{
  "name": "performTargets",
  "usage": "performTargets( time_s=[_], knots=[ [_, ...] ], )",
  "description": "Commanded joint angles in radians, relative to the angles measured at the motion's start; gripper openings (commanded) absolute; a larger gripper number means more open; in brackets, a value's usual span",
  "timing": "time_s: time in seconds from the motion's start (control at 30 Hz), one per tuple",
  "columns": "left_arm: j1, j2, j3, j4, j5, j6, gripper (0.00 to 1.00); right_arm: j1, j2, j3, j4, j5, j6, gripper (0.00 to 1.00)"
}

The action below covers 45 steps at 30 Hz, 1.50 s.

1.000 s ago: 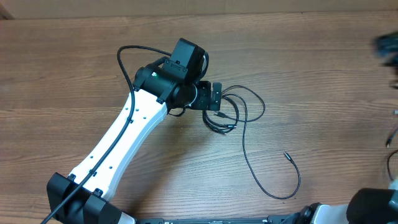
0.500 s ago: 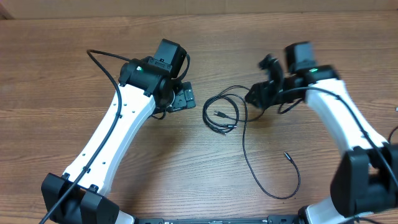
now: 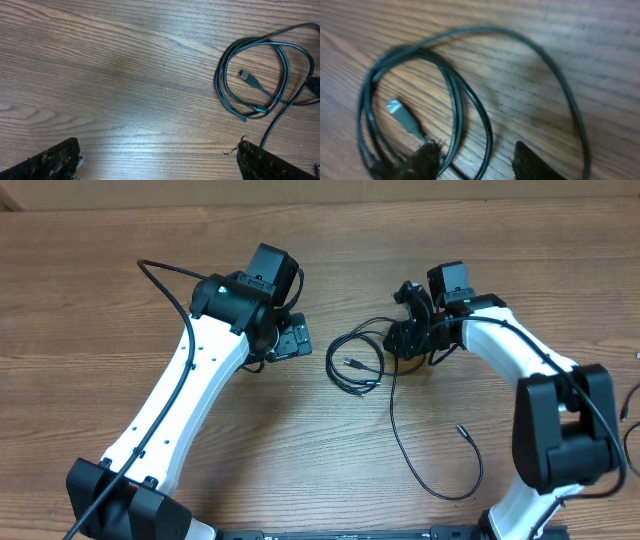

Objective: Untangle cables

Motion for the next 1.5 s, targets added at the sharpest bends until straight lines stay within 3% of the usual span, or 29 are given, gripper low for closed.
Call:
performTargets(
  time_s=[0.0, 0.17, 0.2, 0.27, 0.63, 0.83, 0.93, 1.2, 1.33, 1.47],
  knots=[
    [0.002, 0.010, 0.002, 0.002, -0.021, -0.018, 0.99, 0.000, 0.066, -0.003, 0.001, 0.008, 0.017, 0.40],
    [0.002, 0.010, 0.002, 0.002, -0.021, -0.018, 0.99, 0.000, 0.105, -0.003, 0.030, -0.047, 0.077, 0.32],
    [0.002, 0.010, 0.002, 0.003, -0.021, -0.018, 1.00, 0.000, 0.105, -0.003, 0.036, -0.066, 0.077, 0.27],
    [0.001, 0.010, 0.002, 0.005, -0.021, -0.018, 1.00, 0.001, 0.105, -0.003, 0.042, -0.106, 0.079, 0.04],
    [-0.002, 0.010, 0.002, -0.003, -0.012, -0.016, 1.00, -0.055, 0.085, 0.044, -0.011, -0.772, 0.126, 0.04],
    [-0.056, 0.010, 0.002, 0.045, 0.065, 0.114, 0.99, -0.130, -0.080, 0.099, -0.215, -0.760, 0.087, 0.04],
    [-0.095, 0.010, 0.002, 0.079, 0.065, 0.122, 0.99, -0.138, -0.222, 0.105, -0.262, -0.755, 0.046, 0.04],
    [-0.171, 0.010, -0.068, 0.227, 0.066, 0.056, 0.99, -0.148, -0.671, 0.106, -0.220, -0.684, 0.079, 0.04],
    [-0.172, 0.010, -0.144, 0.291, 0.087, 0.046, 1.00, -0.154, -0.808, 0.131, -0.113, -0.595, 0.172, 0.04],
    [-0.172, 0.010, -0.242, 0.402, 0.182, 0.046, 1.00, -0.154, -0.904, 0.177, -0.040, -0.543, 0.178, 0.04]
  ],
)
